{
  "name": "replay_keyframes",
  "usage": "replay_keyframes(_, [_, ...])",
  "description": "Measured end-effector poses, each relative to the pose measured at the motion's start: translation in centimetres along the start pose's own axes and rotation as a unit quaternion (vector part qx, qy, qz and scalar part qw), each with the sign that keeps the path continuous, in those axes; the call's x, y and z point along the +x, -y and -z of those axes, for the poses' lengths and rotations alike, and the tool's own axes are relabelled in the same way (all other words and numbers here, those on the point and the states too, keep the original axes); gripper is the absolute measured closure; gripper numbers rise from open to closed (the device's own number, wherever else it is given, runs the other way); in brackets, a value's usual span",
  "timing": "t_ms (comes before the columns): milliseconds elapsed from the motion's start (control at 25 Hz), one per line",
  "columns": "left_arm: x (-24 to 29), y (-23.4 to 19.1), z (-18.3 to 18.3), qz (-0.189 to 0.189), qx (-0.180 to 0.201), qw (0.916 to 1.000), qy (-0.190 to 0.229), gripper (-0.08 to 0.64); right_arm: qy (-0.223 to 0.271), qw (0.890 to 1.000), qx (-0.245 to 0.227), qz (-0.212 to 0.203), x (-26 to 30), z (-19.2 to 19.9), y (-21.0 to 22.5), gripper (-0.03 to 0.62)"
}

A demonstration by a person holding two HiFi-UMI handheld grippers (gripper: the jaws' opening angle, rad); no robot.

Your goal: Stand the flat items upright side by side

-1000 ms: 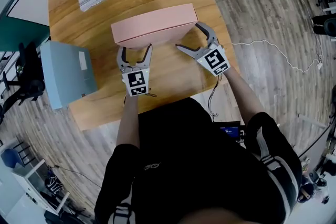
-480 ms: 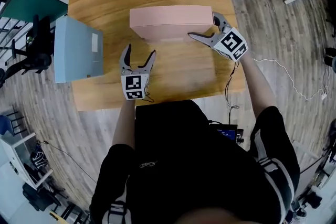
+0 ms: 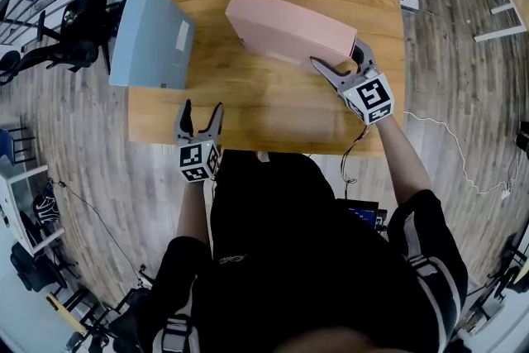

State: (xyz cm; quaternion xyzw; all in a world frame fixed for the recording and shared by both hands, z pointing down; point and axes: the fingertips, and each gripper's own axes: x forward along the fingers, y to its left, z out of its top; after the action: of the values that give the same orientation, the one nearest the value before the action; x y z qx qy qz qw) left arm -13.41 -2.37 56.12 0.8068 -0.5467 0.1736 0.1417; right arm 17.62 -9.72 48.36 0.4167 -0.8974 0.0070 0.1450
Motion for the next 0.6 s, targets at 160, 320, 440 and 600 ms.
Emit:
replay_keyframes(160, [-3.7, -6.1, 0.1, -0.04, -0.037, 0.9982, 0.025, 0.176, 0.001, 1.0, 0.006, 0.01, 1.6, -0.9, -2.9, 0.255])
replay_keyframes(320, [-5.3, -11.4, -1.4, -0.02, -0.066, 0.9952, 0.07, 0.159, -0.008, 0.999, 0.017, 0.031, 2.8, -1.3, -4.8, 0.256])
replay_keyframes(440, [-5.4, -13.3, -3.2, 0.05, -0.027, 0.9959, 0.07, 0.157, -0.011, 0.998, 0.027, 0.049, 3.6, -1.7, -6.1, 0.255])
replay_keyframes(600, [-5.1, -15.8, -5.5, 0.159, 0.035, 0.9856, 0.046, 0.155, -0.019, 0.997, 0.036, 0.068, 4.6, -2.3, -7.9, 0.255])
